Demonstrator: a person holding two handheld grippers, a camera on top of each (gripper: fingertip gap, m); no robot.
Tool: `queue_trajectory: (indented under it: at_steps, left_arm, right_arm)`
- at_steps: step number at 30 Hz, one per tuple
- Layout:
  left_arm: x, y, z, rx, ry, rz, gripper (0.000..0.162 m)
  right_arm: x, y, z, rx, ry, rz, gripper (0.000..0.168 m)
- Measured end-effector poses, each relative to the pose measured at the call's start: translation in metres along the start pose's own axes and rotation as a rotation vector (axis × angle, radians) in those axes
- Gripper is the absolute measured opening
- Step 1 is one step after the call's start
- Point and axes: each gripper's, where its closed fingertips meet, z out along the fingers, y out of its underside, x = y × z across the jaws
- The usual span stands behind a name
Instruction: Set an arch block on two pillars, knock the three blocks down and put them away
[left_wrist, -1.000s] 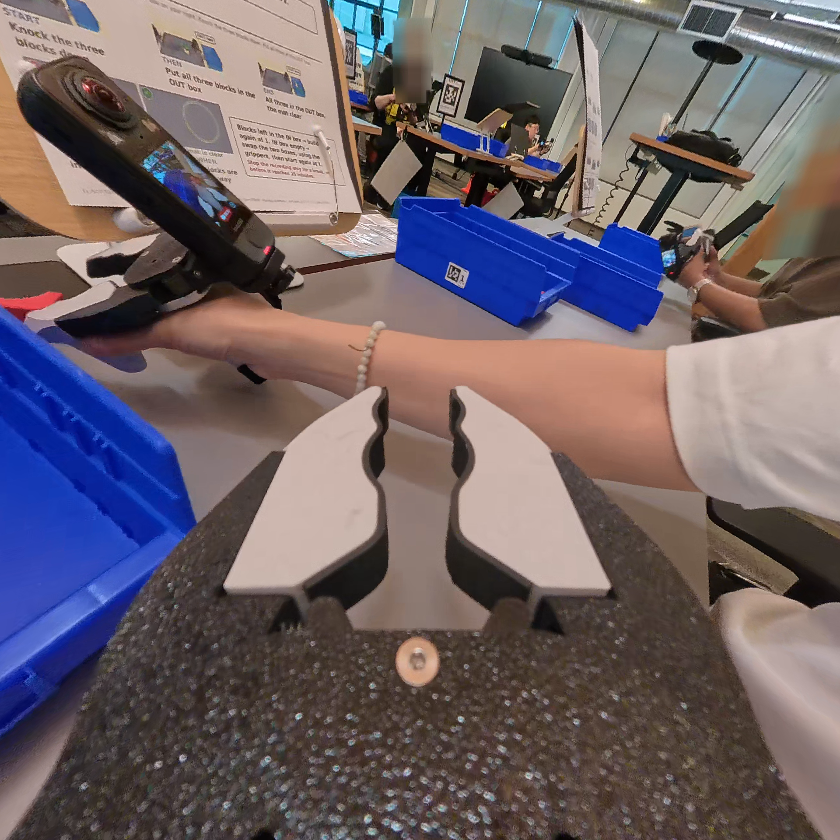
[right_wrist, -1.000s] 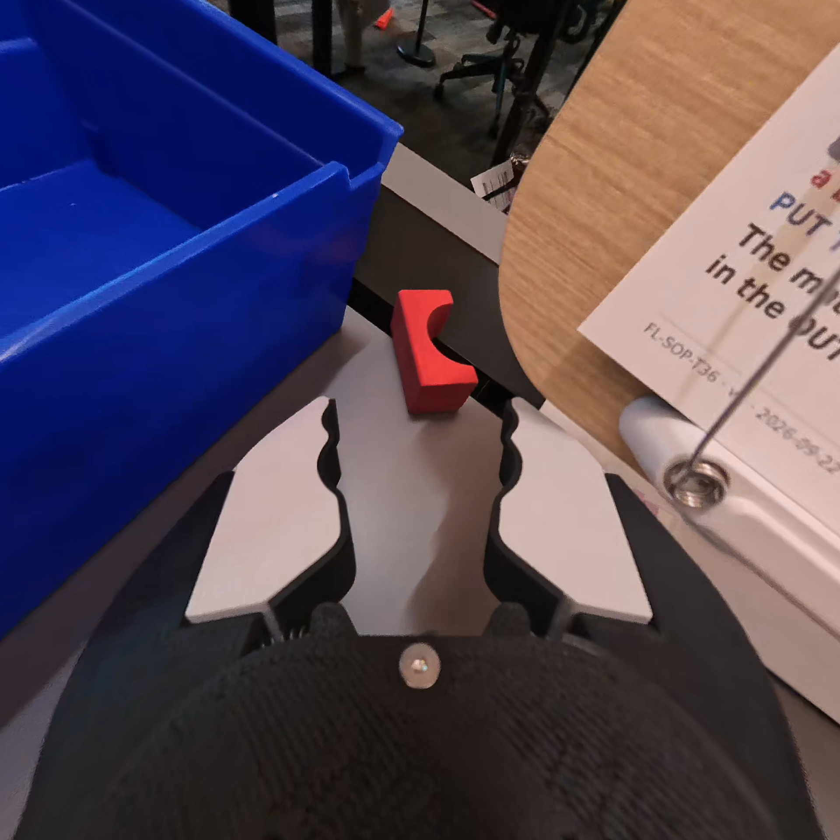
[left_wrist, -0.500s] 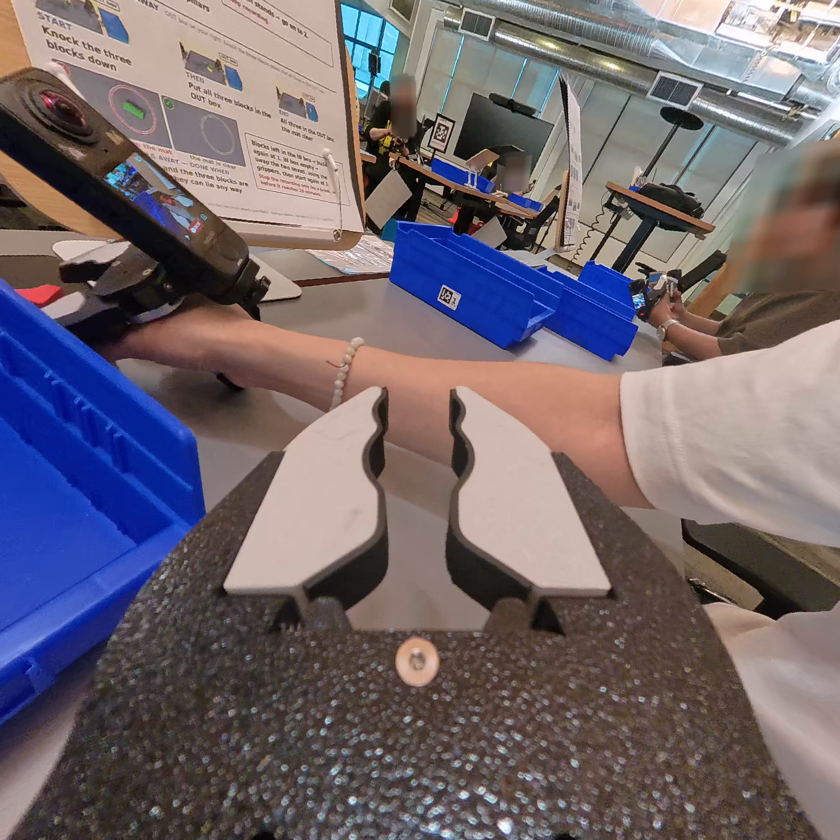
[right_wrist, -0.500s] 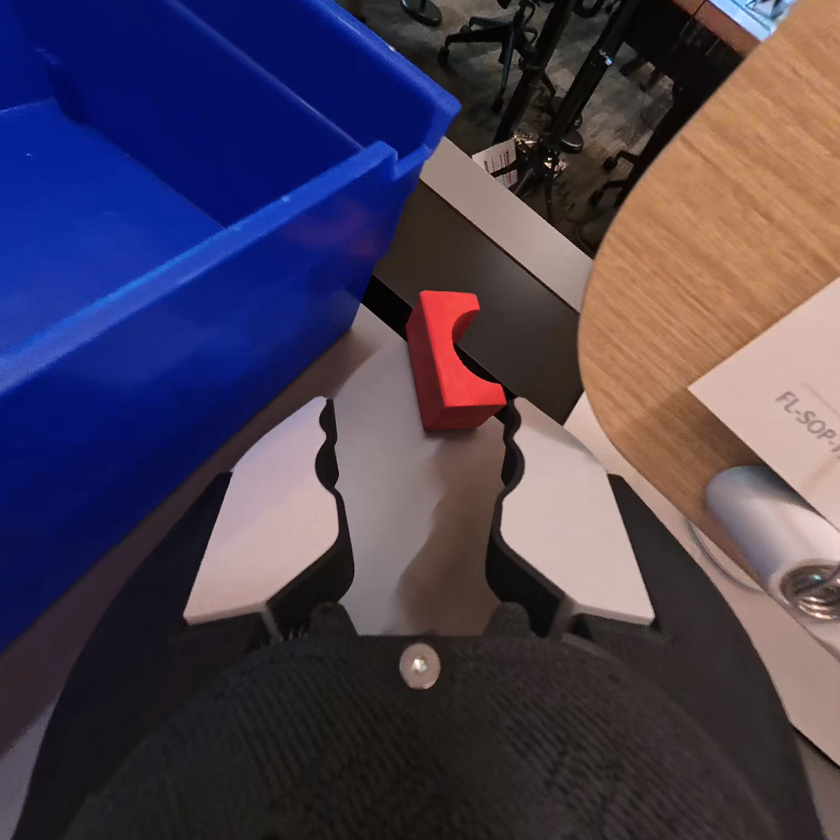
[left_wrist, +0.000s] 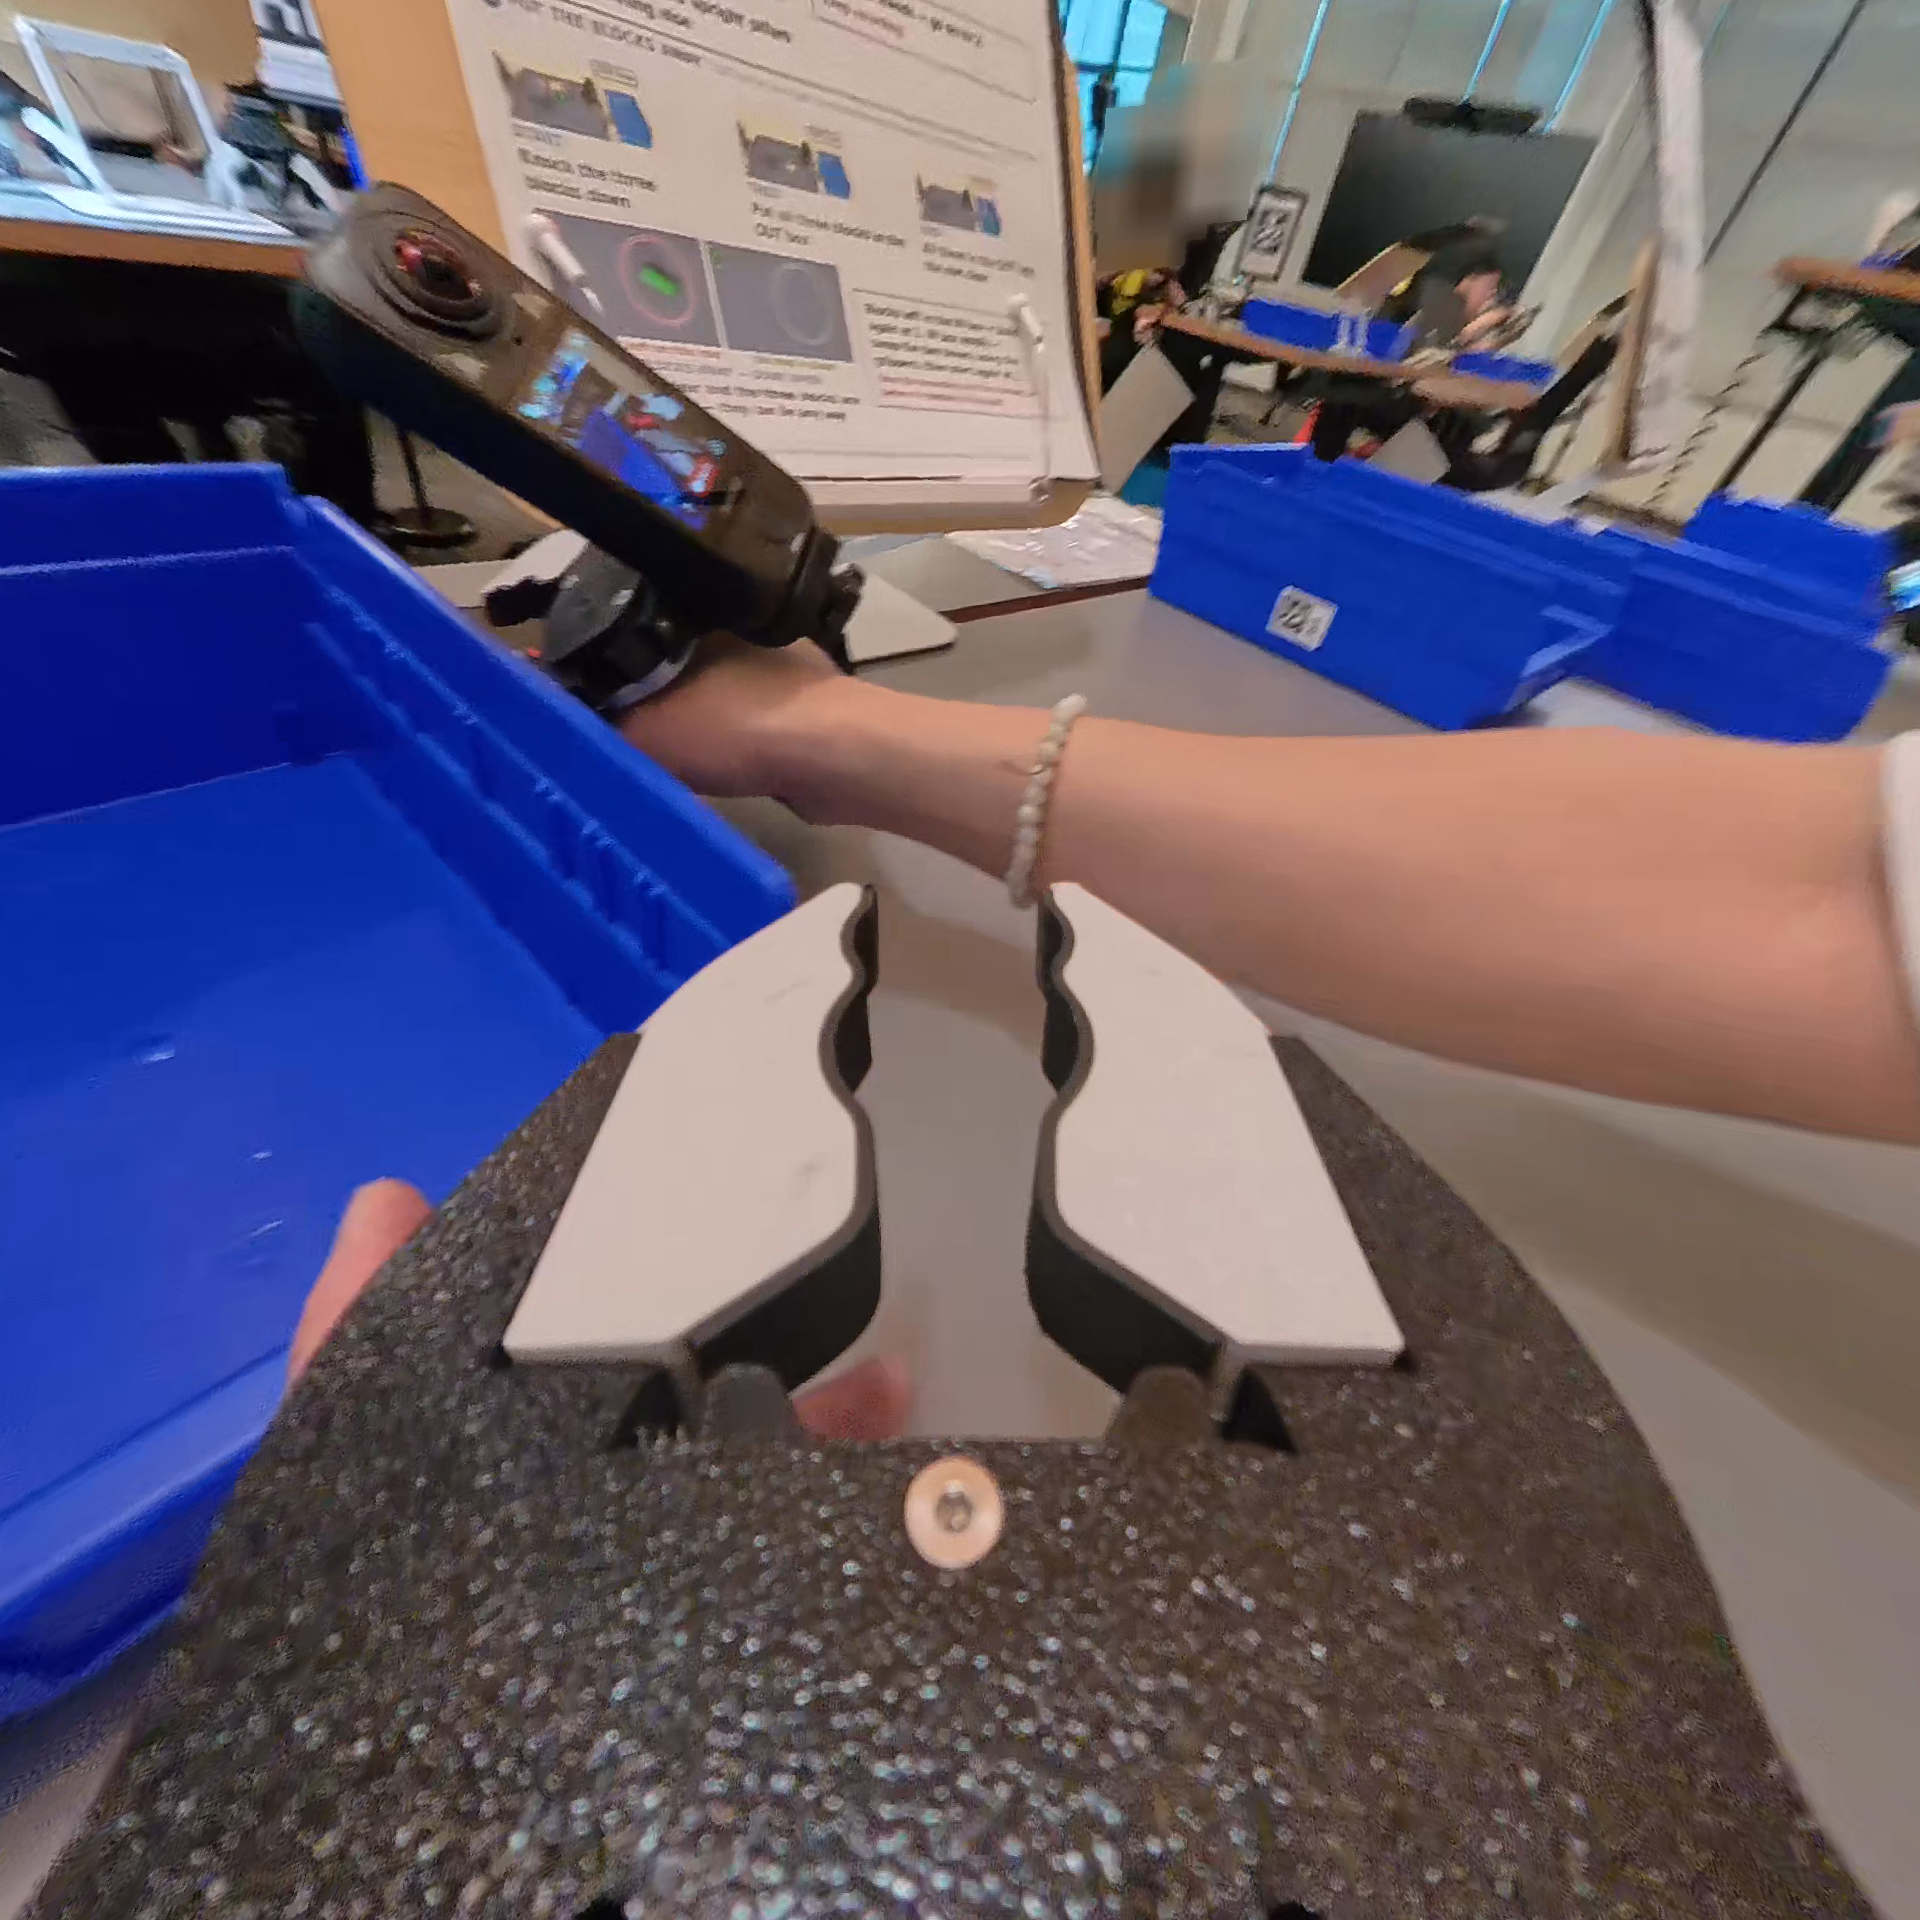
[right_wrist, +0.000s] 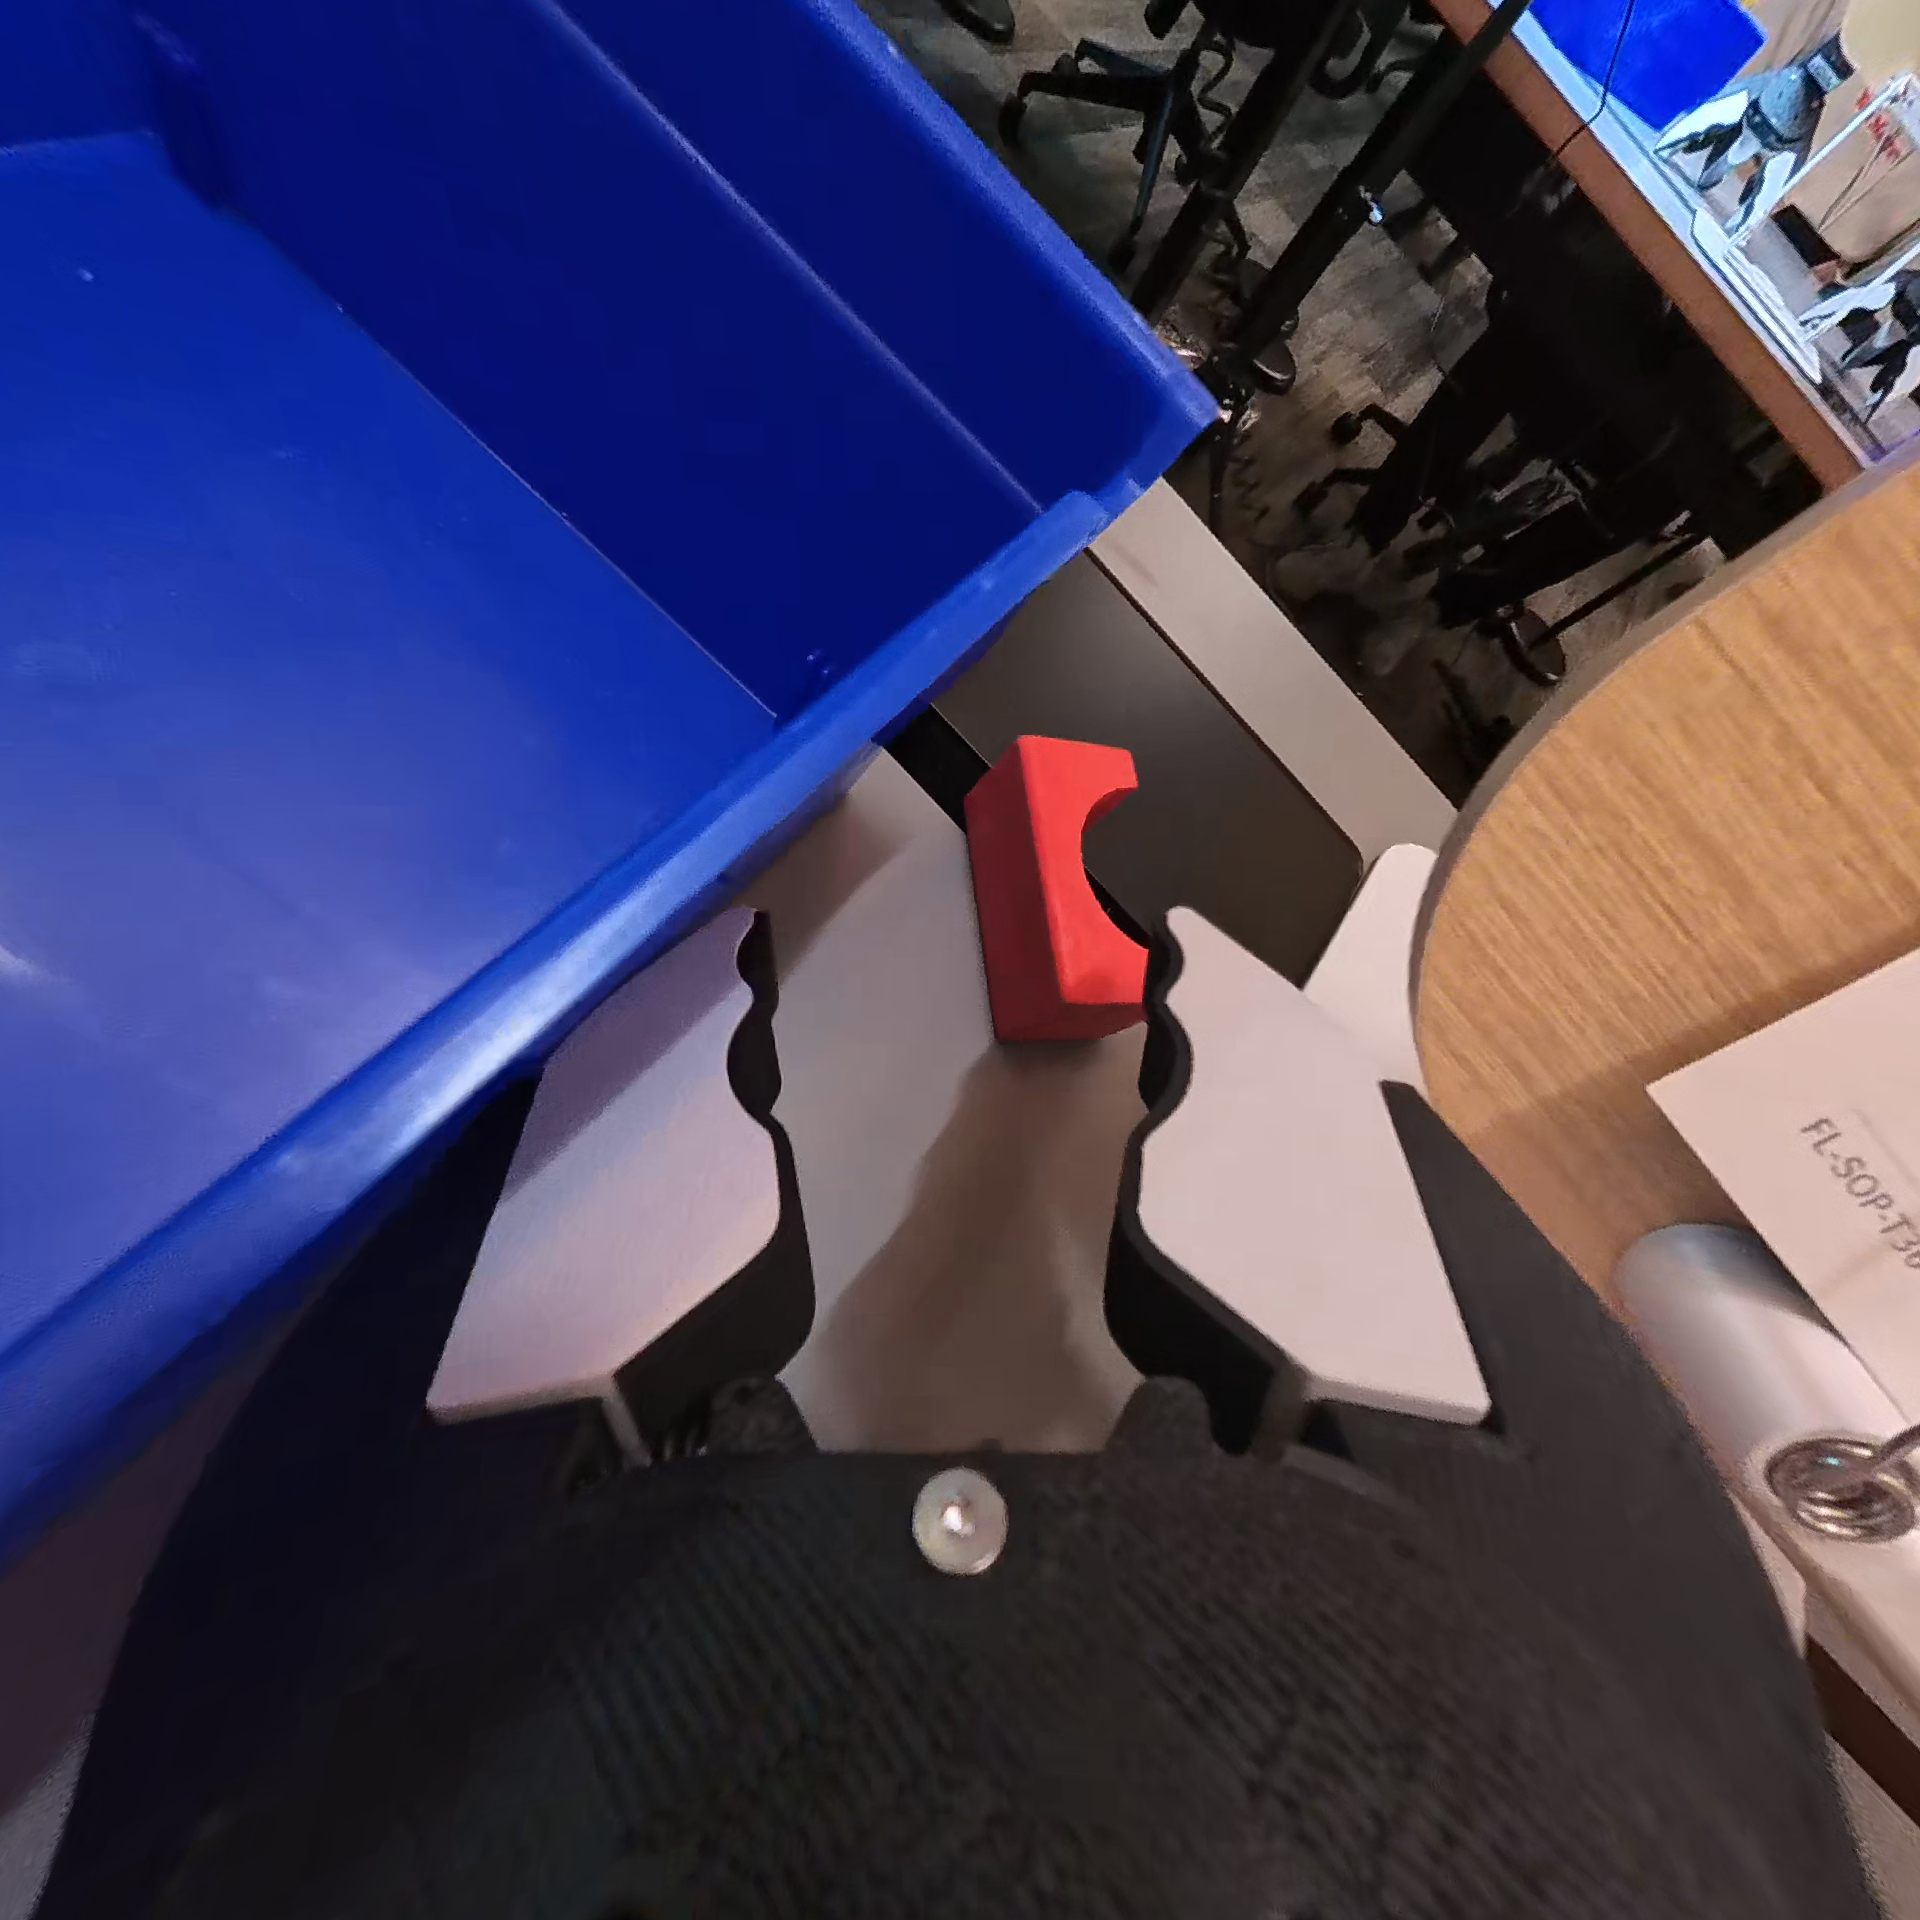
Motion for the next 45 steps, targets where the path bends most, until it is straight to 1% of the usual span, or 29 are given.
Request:
queue_trajectory:
  at_steps: [2,5,8,9,12,14,16,17,19,21,23,25,27,30,36,38,42,45]
  left_arm:
    - [-0.012,0.007,-0.002,-0.007,-0.053,0.066,0.029]
    - [-0.019,0.013,-0.004,0.018,-0.042,0.131,0.027]
    - [-0.020,0.016,-0.005,0.039,0.014,0.095,0.028]
    - [-0.018,0.017,-0.005,0.036,0.040,0.088,0.026]
    - [-0.015,0.013,-0.007,0.053,0.091,0.126,0.023]
    - [-0.014,0.016,-0.006,0.025,0.134,0.132,0.023]
    - [-0.015,0.026,-0.004,-0.046,0.172,0.100,0.024]
    - [-0.018,0.030,-0.004,-0.068,0.172,0.091,0.022]
    - [-0.024,0.026,-0.005,-0.027,0.155,0.082,0.017]
    - [-0.024,0.019,-0.006,0.023,0.168,0.067,0.018]
    - [-0.024,0.021,-0.004,0.002,0.208,0.063,0.020]
    - [-0.030,0.017,-0.002,0.017,0.225,0.055,0.017]
    - [-0.044,0.006,-0.003,0.092,0.201,0.009,0.011]
    - [-0.062,-0.005,-0.013,0.178,0.149,-0.023,0.011]
    - [-0.088,-0.015,-0.028,0.275,0.056,-0.045,0.010]
    - [-0.092,-0.019,-0.037,0.317,0.048,-0.061,0.009]
    - [-0.105,-0.021,-0.054,0.349,-0.009,-0.050,0.006]
    - [-0.115,-0.024,-0.069,0.394,-0.067,-0.054,0.004]
  right_arm:
    - [-0.003,0.002,0.000,-0.003,-0.007,-0.008,0.068]
    - [-0.006,0.006,-0.001,0.001,-0.013,-0.022,0.068]
    - [-0.006,0.009,-0.002,-0.003,-0.019,-0.044,0.068]
    - [-0.006,0.010,-0.003,-0.011,-0.020,-0.051,0.068]
    - [-0.005,0.011,-0.004,-0.017,-0.027,-0.071,0.068]
    - [-0.003,0.012,-0.004,-0.026,-0.030,-0.081,0.068]
    - [-0.003,0.011,-0.005,-0.025,-0.037,-0.084,0.068]
    - [-0.002,0.011,-0.006,-0.023,-0.037,-0.082,0.068]
    - [-0.002,0.010,-0.008,-0.013,-0.046,-0.084,0.068]
    - [-0.004,0.009,-0.008,0.010,-0.059,-0.104,0.068]
    - [-0.003,0.011,-0.007,-0.001,-0.063,-0.112,0.068]
    - [-0.004,0.009,-0.006,0.008,-0.075,-0.104,0.068]
    - [-0.003,0.008,-0.007,0.014,-0.067,-0.112,0.068]
    - [-0.002,0.009,-0.005,0.008,-0.059,-0.112,0.067]
    - [-0.002,0.007,0.007,-0.001,-0.042,-0.140,0.063]
    - [0.003,0.007,0.011,-0.032,-0.018,-0.133,0.063]
    - [0.005,0.009,0.016,-0.070,-0.016,-0.115,0.062]
    - [0.008,0.011,0.018,-0.113,-0.003,-0.136,0.061]
